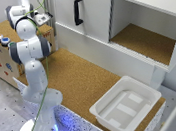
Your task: Take the purple block and rotate it right
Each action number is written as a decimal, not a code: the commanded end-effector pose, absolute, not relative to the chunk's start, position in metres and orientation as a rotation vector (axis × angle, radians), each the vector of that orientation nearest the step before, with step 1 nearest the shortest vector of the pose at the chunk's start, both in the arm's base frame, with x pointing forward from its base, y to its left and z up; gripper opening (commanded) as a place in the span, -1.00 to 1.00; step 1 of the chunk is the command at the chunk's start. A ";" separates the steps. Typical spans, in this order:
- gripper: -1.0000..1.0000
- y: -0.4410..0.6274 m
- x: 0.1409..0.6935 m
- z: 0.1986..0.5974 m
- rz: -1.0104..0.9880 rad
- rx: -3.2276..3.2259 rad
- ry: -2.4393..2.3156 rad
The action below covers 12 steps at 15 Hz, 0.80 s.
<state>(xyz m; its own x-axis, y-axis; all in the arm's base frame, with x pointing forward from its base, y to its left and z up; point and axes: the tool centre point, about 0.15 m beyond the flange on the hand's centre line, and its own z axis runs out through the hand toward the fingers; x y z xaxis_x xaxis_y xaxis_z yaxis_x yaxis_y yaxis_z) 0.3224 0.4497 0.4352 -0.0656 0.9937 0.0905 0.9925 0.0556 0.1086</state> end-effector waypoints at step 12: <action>-1.00 0.412 0.320 0.459 0.303 2.311 2.193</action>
